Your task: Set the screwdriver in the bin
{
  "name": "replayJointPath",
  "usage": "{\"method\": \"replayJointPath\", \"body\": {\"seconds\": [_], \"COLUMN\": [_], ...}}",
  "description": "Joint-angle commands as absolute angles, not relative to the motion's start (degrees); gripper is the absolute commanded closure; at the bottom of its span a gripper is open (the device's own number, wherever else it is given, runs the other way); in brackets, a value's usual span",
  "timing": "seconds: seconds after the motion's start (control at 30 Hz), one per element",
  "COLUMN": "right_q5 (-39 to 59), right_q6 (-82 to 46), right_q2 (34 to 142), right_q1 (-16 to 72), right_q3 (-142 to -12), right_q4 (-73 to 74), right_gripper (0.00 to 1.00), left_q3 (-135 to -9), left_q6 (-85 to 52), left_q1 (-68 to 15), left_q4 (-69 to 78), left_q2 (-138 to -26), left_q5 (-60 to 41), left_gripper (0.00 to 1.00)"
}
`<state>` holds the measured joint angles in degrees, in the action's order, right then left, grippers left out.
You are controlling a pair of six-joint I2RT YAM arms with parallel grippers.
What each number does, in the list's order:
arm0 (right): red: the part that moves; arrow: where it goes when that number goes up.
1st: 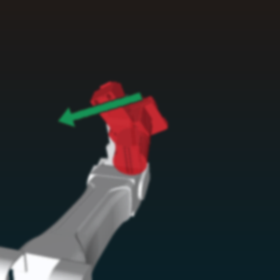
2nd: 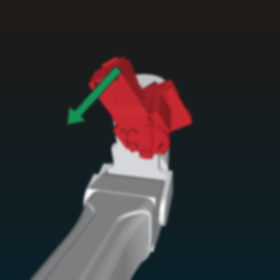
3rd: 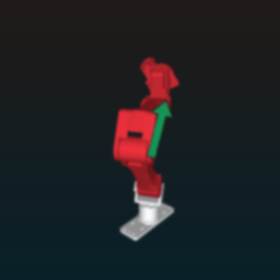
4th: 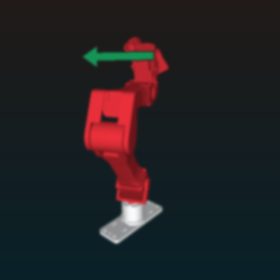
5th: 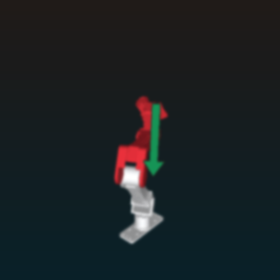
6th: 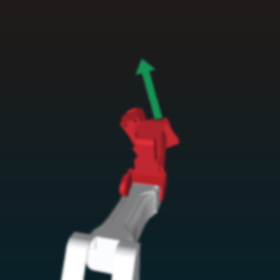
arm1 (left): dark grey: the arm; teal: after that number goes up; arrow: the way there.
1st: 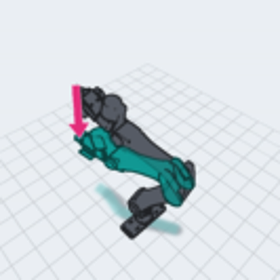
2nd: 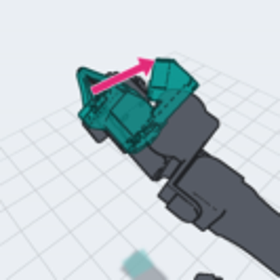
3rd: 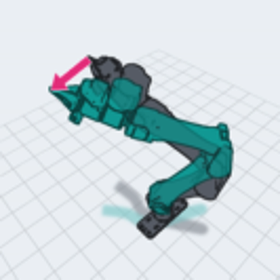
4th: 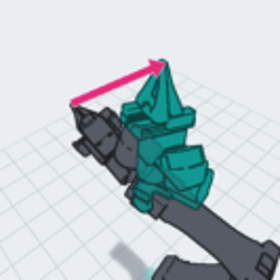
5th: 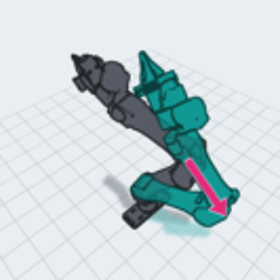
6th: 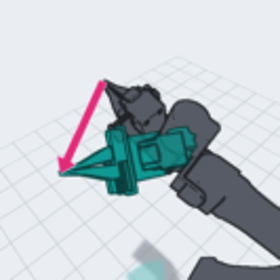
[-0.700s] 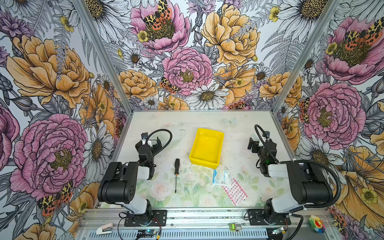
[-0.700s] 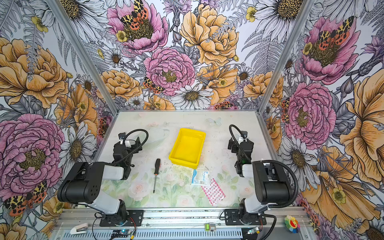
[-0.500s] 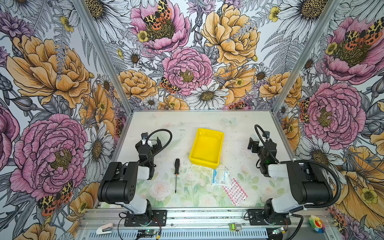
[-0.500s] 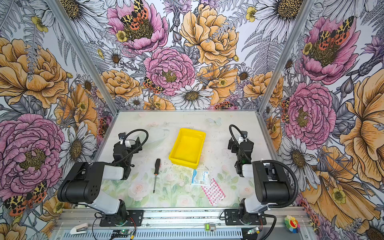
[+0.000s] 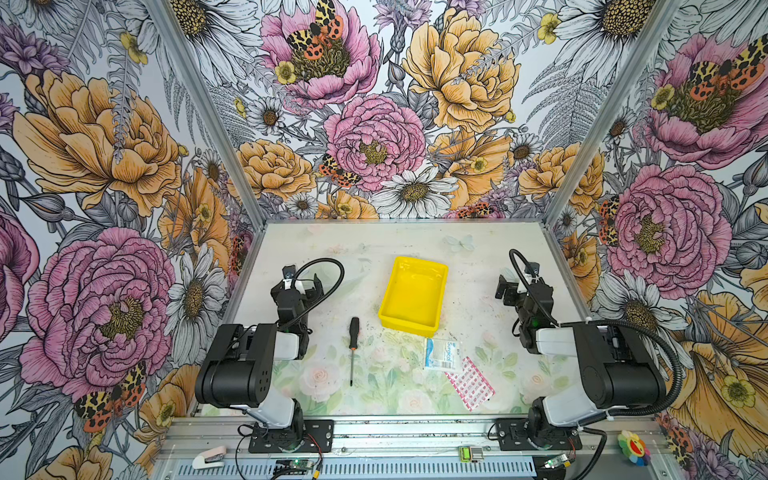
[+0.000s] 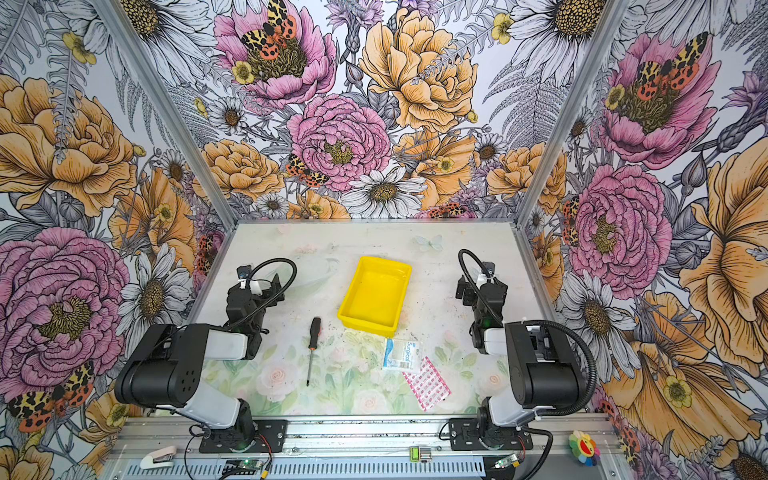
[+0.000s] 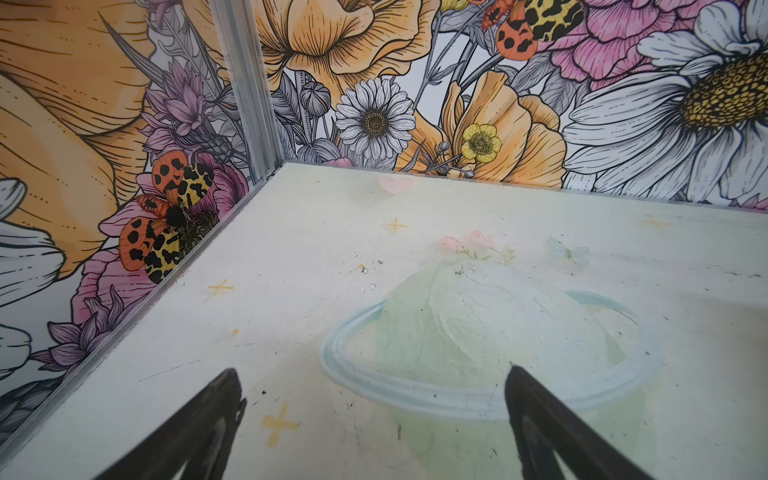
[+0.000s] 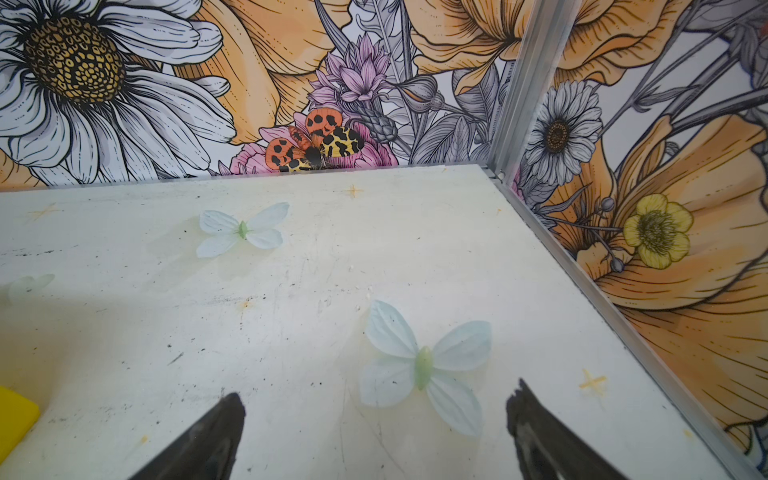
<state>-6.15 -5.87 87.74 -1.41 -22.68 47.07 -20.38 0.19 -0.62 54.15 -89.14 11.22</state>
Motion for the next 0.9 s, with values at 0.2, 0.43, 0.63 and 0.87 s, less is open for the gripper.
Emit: {"method": "replayJointPath", "body": {"seconds": [0.2,0.43,0.63,0.87], "right_q5": [-6.7,-6.74,-7.91,-7.9], "right_q6": [-5.04,-5.02,-5.22,-5.23], "right_q2": [87.96,87.87,86.41,80.58], "right_q1": [-1.02,-1.03,-0.89,-0.77], "right_q3": [-22.68,-22.72,-23.45,-24.35], "right_q4": [48.86,48.95,46.63,39.23], "right_gripper": [0.0,0.01,0.0,0.01], "left_q3": [-21.53,-21.53,-22.42,-26.4], "left_q6": [0.27,0.26,0.01,-0.31], "left_q1": [-0.59,-0.62,-0.65,-0.7], "left_q4": [54.03,54.04,51.22,36.84], "left_q2": [-88.86,-88.85,-87.5,-80.58], "left_q5": [9.85,9.76,10.6,11.58], "left_gripper": [0.01,0.01,0.01,0.01]}}
